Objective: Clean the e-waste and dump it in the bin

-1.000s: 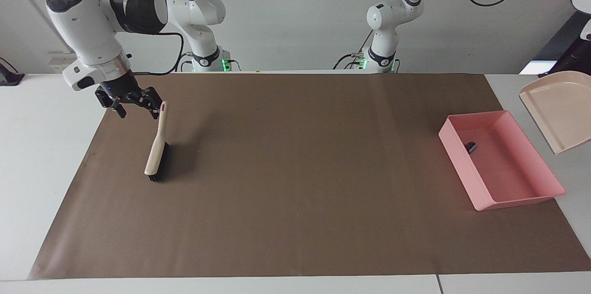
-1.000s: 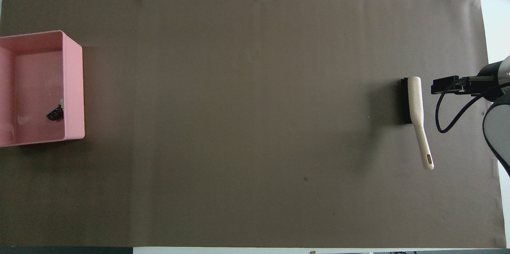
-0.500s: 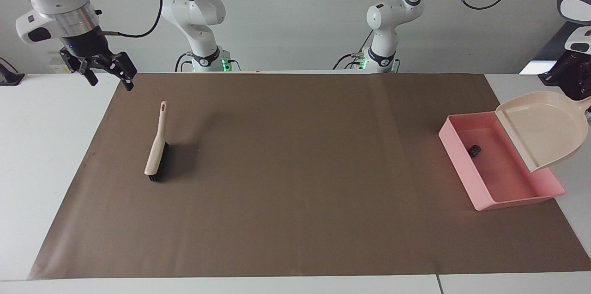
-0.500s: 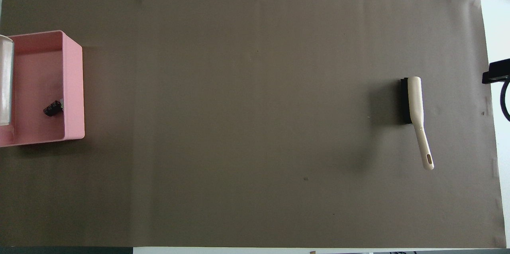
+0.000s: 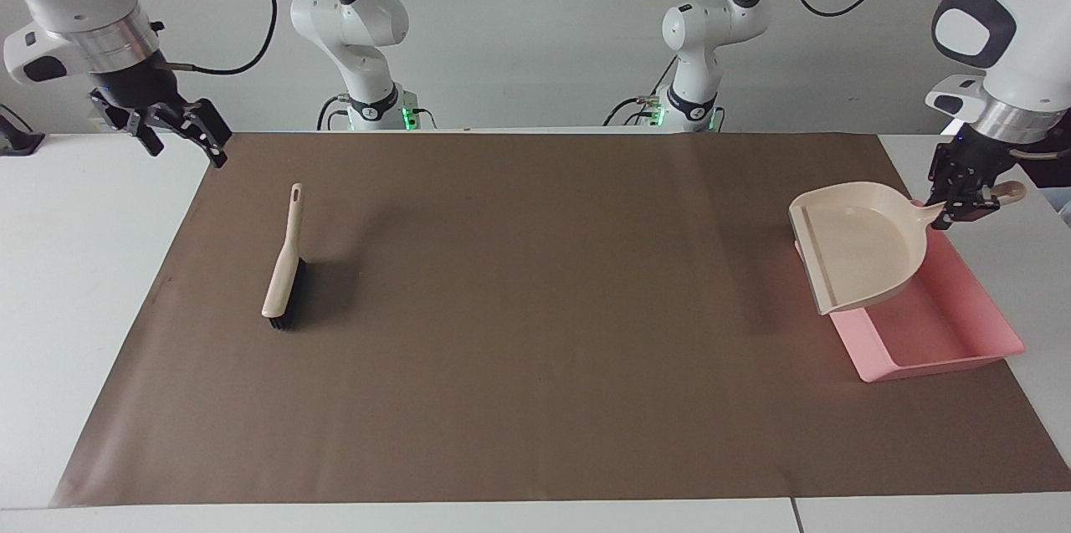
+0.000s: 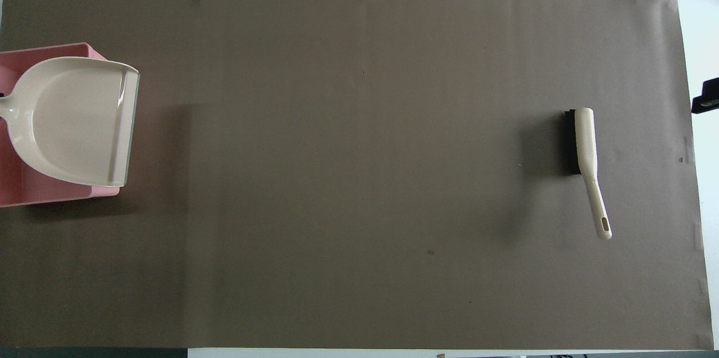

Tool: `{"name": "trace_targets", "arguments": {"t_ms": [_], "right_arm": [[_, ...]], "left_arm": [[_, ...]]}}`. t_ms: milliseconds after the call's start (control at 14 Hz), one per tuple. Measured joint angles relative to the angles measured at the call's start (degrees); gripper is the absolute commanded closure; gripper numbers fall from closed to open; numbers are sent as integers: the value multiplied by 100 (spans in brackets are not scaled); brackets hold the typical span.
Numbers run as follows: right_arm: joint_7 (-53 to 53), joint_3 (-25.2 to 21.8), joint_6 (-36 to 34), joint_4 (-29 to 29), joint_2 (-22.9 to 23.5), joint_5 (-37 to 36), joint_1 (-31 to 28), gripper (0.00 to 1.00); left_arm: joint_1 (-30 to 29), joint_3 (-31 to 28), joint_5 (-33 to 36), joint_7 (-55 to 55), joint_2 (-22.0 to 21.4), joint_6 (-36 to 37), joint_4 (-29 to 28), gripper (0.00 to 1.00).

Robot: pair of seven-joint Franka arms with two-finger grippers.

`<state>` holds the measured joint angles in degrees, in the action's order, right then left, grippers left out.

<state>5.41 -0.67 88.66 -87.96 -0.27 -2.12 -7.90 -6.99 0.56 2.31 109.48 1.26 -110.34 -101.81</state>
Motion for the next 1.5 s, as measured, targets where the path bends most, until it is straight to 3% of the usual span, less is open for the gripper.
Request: {"name": "trace_targets", "arguments": {"t_ms": [429,714,929,1500], "right_arm": [[0,13,-27,-7,-4,0,10,1],[1,-78,-42,-15,-14,1,397,1],[4,-395,-127,-18,-16,1,852,1],[0,-416,-303,31,-36,1,903,1]], "left_arm": [[1594,36,-150,-1705,-279,-260,-908,100],[2254,36,-152,-2425,-217,-1442,-1830,100],[2315,5,-152,-2484,0,-1839,-2064,100],[2178,-110,-152,-2483,267,-2285,-2313,100]]}}
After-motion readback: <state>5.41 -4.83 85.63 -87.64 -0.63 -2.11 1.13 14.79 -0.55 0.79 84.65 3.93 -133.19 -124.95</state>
